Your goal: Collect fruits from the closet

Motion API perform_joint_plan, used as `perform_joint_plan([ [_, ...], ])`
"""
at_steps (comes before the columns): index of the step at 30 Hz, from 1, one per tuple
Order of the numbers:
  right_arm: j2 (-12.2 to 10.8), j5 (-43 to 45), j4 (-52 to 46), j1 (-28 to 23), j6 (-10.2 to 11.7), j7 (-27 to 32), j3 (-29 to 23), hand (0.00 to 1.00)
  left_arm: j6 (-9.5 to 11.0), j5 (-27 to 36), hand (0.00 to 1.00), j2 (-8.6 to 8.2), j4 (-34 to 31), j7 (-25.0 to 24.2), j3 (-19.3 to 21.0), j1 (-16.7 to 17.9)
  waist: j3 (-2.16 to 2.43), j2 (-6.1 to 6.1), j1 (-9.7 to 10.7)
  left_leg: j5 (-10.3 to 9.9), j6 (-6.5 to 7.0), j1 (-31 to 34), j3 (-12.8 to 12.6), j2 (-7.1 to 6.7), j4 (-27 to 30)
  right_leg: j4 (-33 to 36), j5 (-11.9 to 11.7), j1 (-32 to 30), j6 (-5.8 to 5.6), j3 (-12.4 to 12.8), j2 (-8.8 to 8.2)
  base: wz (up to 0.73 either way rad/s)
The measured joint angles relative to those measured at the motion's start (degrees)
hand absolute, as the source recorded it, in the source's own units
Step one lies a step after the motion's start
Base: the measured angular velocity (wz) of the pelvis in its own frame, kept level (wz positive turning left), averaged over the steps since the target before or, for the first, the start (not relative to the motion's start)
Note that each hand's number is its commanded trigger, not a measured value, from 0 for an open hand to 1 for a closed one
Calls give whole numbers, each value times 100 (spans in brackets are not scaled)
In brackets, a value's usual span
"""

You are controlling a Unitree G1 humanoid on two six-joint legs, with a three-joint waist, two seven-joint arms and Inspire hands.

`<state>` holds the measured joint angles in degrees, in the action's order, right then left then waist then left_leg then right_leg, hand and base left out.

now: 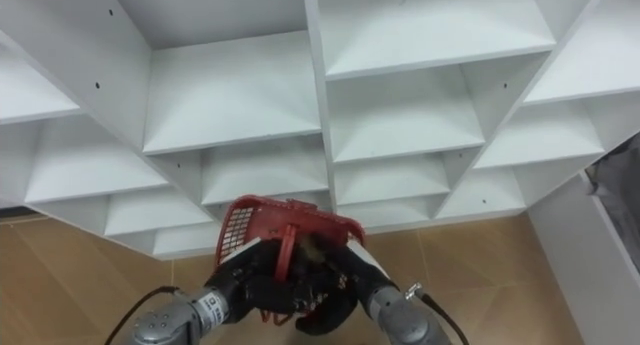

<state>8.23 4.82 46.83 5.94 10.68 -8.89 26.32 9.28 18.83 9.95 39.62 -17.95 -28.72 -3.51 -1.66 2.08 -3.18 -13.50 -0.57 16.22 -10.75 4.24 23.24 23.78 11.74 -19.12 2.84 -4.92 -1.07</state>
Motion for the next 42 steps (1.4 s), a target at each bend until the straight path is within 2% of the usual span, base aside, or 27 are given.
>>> perform_joint_plan([
  [3,52,0,-20,-52,14,-144,3,0,26,-308,100,1,206,53,166,25,6,-10,-40,0,-1,-49,-5,-8,-54,-19,0,32,0,-1,1,0],
  [7,49,-1,-27,-67,21,-289,12,0,29,-401,100,0,422,156,259,50,14,-27,-36,0,-1,-180,-5,-12,-104,-103,0,186,-1,-28,1,1],
  [12,50,0,-347,-225,55,-350,-2,0,155,-463,100,3,435,256,556,299,76,-136,-21,14,-20,-482,-4,-26,-270,-251,-9,439,-15,-24,13,0],
  [14,91,-32,-559,-320,53,-398,-3,0,178,-492,100,1,434,278,666,400,118,-205,-37,15,-22,-582,2,-25,-316,-312,-13,543,-21,-20,23,0],
  [16,155,-111,-788,-406,55,-415,-6,0,178,-520,100,-1,466,281,803,490,139,-267,-44,18,-28,-750,6,-27,-396,-429,-36,731,-34,-34,34,0],
  [18,211,-234,-952,-502,55,-404,-40,0,177,-543,100,13,472,353,864,529,146,-275,-41,18,-28,-825,3,-16,-417,-556,-79,865,-46,-44,55,0],
  [21,313,-267,-1014,-611,61,-371,-73,0,177,-612,100,24,478,506,1072,632,144,-271,-47,18,-28,-991,-1,-11,-569,-773,-161,1057,-64,-35,120,0],
  [26,399,-282,-1194,-894,52,-275,-75,0,172,-612,100,154,485,795,1101,900,140,-265,-41,21,-33,-1151,-2,-18,-698,-908,-177,1217,-73,-43,120,0],
  [33,412,-336,-1604,-1152,34,-341,-306,0,156,-611,100,131,618,1032,1459,1085,138,-266,-19,31,-47,-1218,-5,-26,-795,-889,-177,1239,-73,-54,107,-1],
  [42,443,-493,-1862,-1417,-15,-250,-599,0,94,-613,100,128,769,1184,1521,1146,81,-377,31,38,-36,-1490,-11,-84,-900,-921,-130,1451,-99,-77,57,-2],
])
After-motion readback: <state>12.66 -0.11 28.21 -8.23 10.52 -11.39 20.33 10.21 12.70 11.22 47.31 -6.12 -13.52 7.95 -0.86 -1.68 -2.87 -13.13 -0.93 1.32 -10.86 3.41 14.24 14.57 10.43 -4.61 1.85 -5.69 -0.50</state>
